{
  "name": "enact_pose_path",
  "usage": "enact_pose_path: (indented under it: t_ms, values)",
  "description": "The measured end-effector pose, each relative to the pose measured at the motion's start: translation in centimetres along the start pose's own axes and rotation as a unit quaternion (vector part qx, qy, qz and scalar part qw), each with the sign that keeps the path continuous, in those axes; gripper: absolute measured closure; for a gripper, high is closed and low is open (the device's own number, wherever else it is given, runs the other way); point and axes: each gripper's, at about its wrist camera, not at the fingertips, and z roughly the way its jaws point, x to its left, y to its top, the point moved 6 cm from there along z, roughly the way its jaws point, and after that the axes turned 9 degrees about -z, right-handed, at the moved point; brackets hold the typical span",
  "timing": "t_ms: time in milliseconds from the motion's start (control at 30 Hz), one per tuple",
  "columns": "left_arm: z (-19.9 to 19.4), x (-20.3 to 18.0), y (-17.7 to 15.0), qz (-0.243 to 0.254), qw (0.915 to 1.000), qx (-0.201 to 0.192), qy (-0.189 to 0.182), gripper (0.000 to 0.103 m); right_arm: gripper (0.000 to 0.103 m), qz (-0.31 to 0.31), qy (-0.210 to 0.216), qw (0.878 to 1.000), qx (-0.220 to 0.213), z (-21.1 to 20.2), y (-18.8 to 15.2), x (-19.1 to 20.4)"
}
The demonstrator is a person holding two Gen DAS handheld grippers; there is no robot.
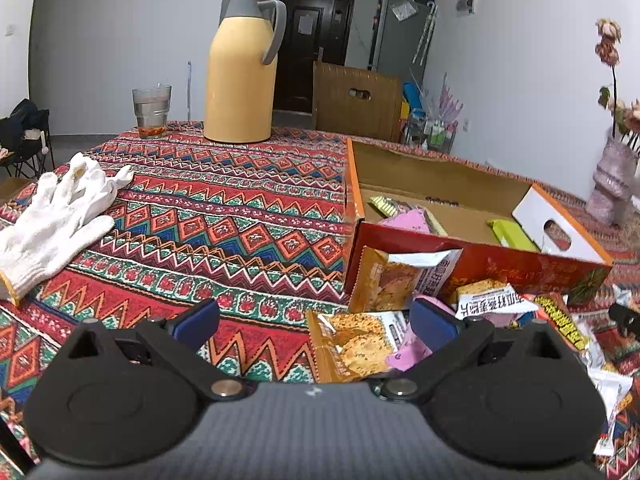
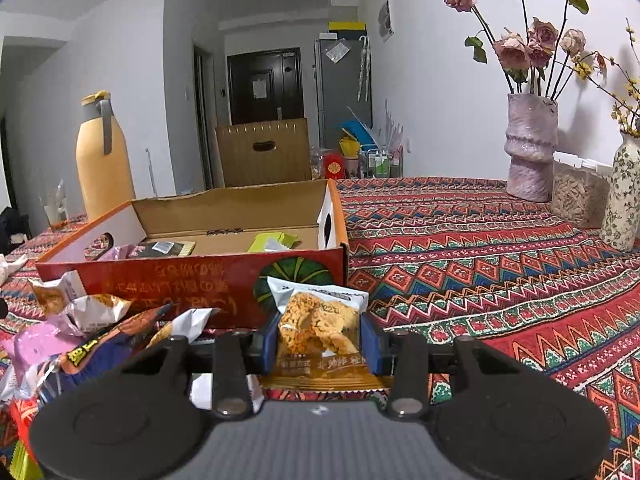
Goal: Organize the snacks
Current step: 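Grasp the orange-and-white cracker packet with the right tool, then grasp a small white wrapper with the left tool while the right tool holds the cracker packet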
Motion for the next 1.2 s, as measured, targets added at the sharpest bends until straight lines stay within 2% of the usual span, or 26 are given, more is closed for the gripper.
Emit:
enact_pose_path:
  t_ms: [200, 333, 500, 800, 900, 1033, 1200]
  values:
    - [1.2, -0.6, -0.4, 0.015, 0.9986, 0.05, 0.012, 0.0, 0.062, 0.016, 0.012, 1.0, -0.009, -0.2, -0.2, -0.4]
    - [1.8, -1.4, -0.4, 0.041, 0.9972, 0.049, 0.038, 0.0, 0.062, 0.025, 0.02, 0.999, -0.014, -0.2, -0.3, -0.6]
    - [3.3, -1.2, 0.2, 0.044, 0.9953, 0.063, 0.06, 0.0, 0.062, 0.029, 0.028, 0.999, -0.019, -0.3, -0.3, -0.6]
    - [5.1, -1.4, -0.8, 0.024, 0.9933, 0.104, 0.044, 0.0, 0.062, 0.031, 0.034, 0.999, -0.025, -0.4, -0.3, -0.7]
    - [5.0, -1.3, -1.1, 0.026, 0.9934, 0.103, 0.044, 0.002, 0.062, 0.031, 0.035, 0.999, -0.025, -0.4, -0.3, -0.7]
    - [4.7, -1.1, -1.3, 0.028, 0.9939, 0.102, 0.03, 0.012, 0.062, 0.031, 0.034, 0.999, -0.024, -0.4, -0.3, -0.7]
    - [4.3, 0.3, -1.2, 0.021, 0.9946, 0.093, 0.04, 0.012, 0.062, 0.031, 0.034, 0.999, -0.023, -0.4, -0.3, -0.7]
